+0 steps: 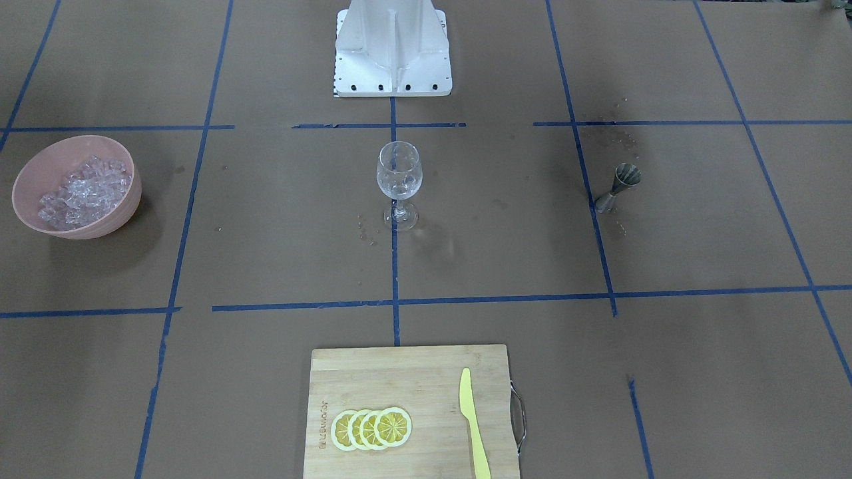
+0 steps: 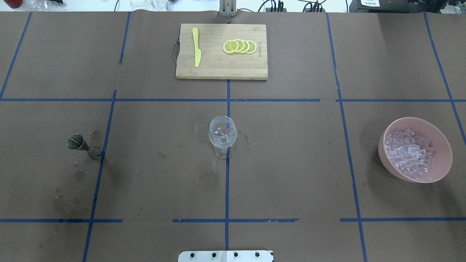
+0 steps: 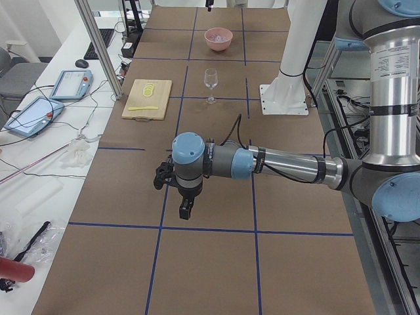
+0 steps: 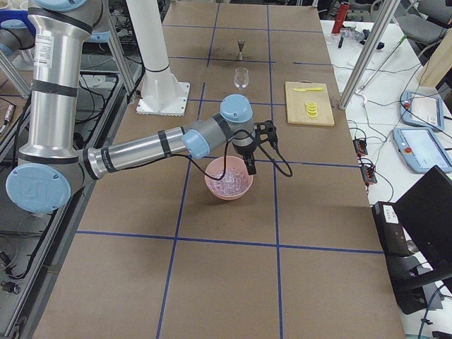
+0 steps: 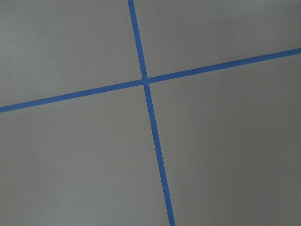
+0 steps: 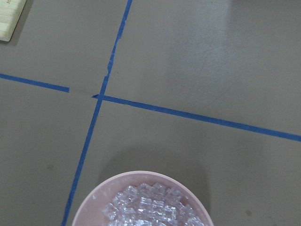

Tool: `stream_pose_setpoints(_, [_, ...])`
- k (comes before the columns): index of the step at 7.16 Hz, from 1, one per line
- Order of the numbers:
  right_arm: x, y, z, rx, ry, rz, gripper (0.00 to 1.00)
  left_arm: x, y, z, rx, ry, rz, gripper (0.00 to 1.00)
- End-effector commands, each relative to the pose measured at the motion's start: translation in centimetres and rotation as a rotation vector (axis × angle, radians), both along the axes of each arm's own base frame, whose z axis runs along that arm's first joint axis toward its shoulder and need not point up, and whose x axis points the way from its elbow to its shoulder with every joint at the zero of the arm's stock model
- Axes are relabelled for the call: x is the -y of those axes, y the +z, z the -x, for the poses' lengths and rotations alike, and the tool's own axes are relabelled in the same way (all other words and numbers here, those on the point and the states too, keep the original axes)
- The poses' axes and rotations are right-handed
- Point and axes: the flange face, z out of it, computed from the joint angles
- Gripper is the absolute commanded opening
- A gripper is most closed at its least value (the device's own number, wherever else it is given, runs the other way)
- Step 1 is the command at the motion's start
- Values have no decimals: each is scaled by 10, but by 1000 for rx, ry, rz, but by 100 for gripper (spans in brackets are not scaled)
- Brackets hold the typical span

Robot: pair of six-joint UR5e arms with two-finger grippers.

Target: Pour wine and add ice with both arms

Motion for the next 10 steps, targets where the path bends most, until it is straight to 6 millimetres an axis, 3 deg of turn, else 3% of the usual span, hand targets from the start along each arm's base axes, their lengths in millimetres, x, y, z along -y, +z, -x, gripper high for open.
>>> stream_pose_setpoints(1, [-50,35,24,-7,74,-20,99,6,-5,0,0,0,-13,100])
stream_pose_setpoints(3, [-57,33,57,10,124,51,74,7,-7,0,0,0,-16,100])
stream_pose_setpoints(4, [-60,33,77,12,172,88,70,8,-5,0,0,0,-12,100])
stream_pose_setpoints(5, [-64,37,101,-26,209,73,70,8,-6,0,1,0,-15,100])
stream_pose_setpoints(6, [-66,46,112,-48,208,77,70,8,-6,0,1,1,-14,100])
stream_pose_setpoints(10, [-72,67,142,-124,193,36,70,8,-5,0,1,1,-13,100])
